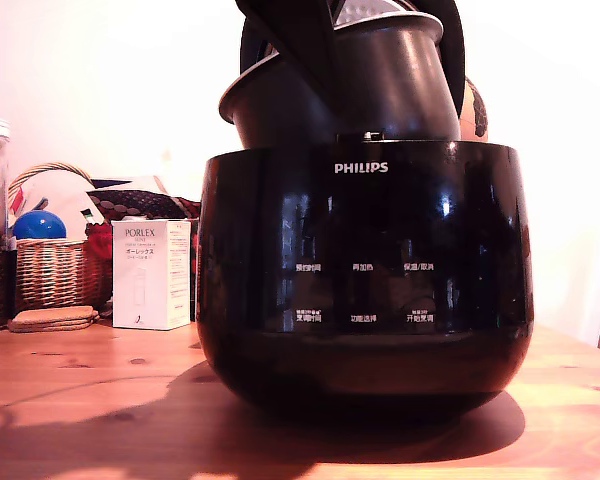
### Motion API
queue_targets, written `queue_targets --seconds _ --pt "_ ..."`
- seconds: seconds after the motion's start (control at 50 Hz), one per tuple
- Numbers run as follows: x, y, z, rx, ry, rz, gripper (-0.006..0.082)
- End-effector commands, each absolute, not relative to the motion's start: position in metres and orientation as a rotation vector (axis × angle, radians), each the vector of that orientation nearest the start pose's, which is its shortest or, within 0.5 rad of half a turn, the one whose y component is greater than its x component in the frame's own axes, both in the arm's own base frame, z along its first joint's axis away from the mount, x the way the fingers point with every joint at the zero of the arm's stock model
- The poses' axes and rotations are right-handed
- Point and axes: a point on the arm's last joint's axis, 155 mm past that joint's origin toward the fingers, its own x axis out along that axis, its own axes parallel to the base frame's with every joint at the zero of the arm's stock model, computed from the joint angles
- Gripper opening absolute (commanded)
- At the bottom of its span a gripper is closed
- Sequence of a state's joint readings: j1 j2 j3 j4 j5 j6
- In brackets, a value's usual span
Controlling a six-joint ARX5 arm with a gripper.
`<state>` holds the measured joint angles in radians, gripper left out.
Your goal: Place the pot you are holding inside the rice cooker
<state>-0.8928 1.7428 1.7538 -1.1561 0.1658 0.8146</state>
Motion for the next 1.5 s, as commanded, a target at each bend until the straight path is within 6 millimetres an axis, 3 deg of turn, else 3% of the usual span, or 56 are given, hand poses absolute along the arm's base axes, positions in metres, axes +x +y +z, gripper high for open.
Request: queue_targets --seconds 0.0,0.54,0.74,1.1,1.48 --pt "0.234 -0.344 0.219 1.06 0.632 -1.373 0.0025" --pt "0.238 -0.353 0.207 1.057 0.642 -1.386 0.0025" --pt "0.248 -0.355 0.196 1.142 0.619 -1.376 -0.0024" --pt "0.262 -0.357 0.199 1.265 0.525 -1.344 -0.0024" --pt "0.257 -0.35 0.195 1.386 0.495 -1.382 -0.0024"
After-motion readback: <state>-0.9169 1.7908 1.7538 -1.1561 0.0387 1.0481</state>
